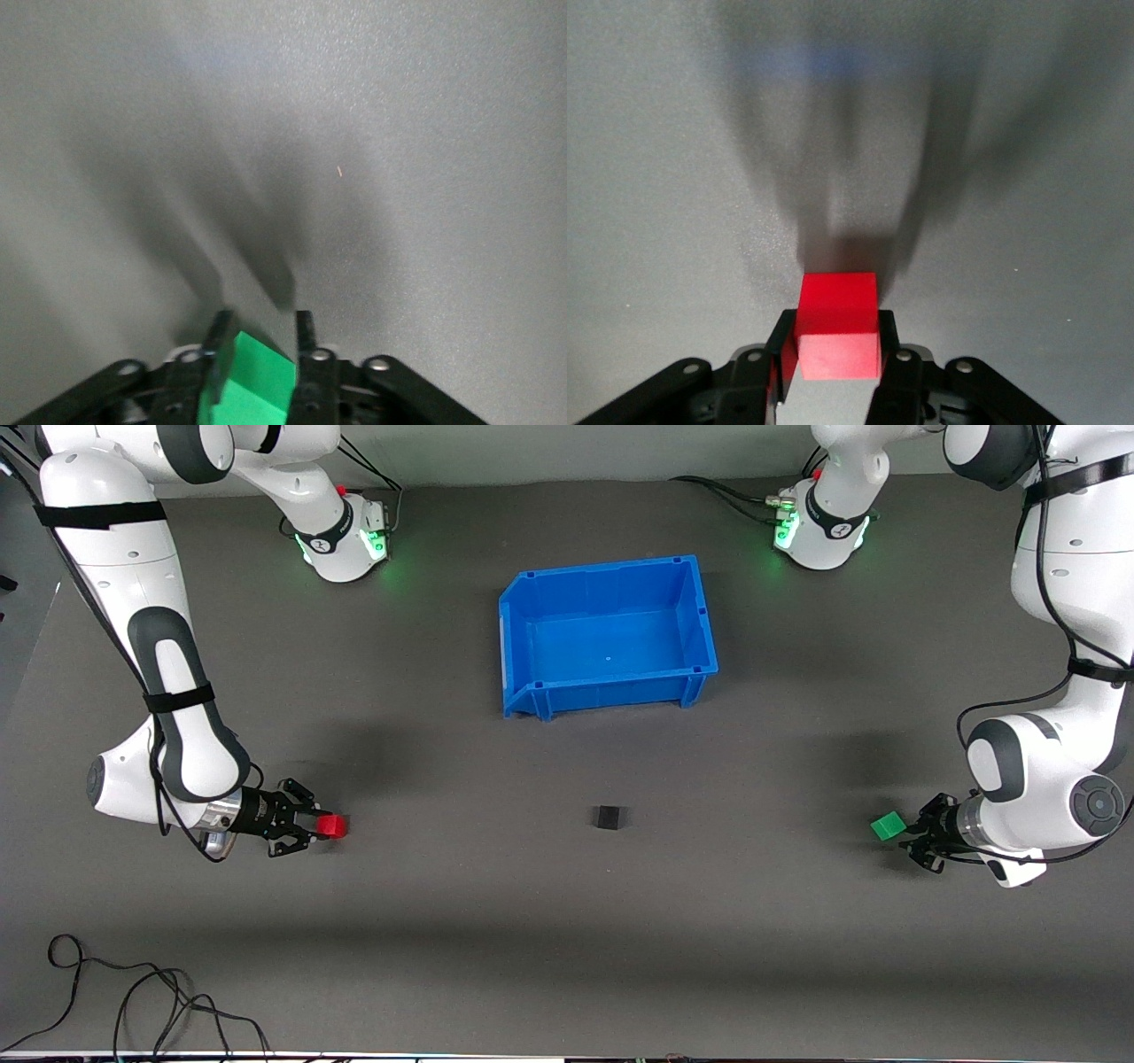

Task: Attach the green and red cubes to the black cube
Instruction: 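Close the right gripper on red while the left gripper grasps green, then carry the red and green cubes to either side of the black cube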

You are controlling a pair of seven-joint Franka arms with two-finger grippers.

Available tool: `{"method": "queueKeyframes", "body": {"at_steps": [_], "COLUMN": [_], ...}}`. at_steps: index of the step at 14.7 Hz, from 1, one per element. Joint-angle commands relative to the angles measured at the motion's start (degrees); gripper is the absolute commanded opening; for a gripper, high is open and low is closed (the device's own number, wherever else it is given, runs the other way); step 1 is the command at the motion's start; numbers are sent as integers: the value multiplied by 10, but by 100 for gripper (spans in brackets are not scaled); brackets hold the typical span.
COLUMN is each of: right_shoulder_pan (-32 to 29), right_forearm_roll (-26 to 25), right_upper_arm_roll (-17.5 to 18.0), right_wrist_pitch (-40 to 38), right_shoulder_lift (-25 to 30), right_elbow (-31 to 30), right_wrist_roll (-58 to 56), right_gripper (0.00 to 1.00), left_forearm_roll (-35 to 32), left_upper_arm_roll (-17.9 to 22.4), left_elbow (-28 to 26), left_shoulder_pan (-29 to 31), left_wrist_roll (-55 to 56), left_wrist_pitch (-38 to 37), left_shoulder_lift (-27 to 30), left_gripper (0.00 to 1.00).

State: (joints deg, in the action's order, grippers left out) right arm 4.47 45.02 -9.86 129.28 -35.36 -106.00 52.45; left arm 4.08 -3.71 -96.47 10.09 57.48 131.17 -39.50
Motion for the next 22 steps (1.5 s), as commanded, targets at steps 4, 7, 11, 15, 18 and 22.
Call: {"method": "queueKeyframes", "body": {"at_steps": [4, 7, 11, 15, 18, 22], "right_shoulder_pan": [5, 13, 13, 13, 16, 75], "right_forearm_roll": [19, 18, 18, 18, 18, 12], "right_upper_arm_roll": [-2, -2, -2, -2, -2, -2], "right_wrist_pitch": [-4, -4, -4, -4, -19, -33], "right_shoulder_lift": [5, 8, 8, 9, 22, 43], "right_elbow": [21, 21, 20, 20, 24, 50], "right_wrist_roll": [-9, -7, -8, -8, -4, 98], "right_gripper": [31, 31, 31, 31, 30, 30], "left_forearm_roll": [2, 2, -19, -32, -7, 24], "left_upper_arm_roll": [-1, -1, 0, 2, 1, -13], "left_elbow": [4, 2, -2, 3, 49, 89], "left_shoulder_pan": [-9, -20, -38, -28, -32, -55], "left_wrist_roll": [8, 3, -7, -47, -9, 152], "left_wrist_pitch": [-34, -34, -36, -58, -94, -134], "left_shoulder_lift": [7, 7, 4, 7, 8, 9], "left_gripper": [63, 62, 43, 16, 14, 14]}}
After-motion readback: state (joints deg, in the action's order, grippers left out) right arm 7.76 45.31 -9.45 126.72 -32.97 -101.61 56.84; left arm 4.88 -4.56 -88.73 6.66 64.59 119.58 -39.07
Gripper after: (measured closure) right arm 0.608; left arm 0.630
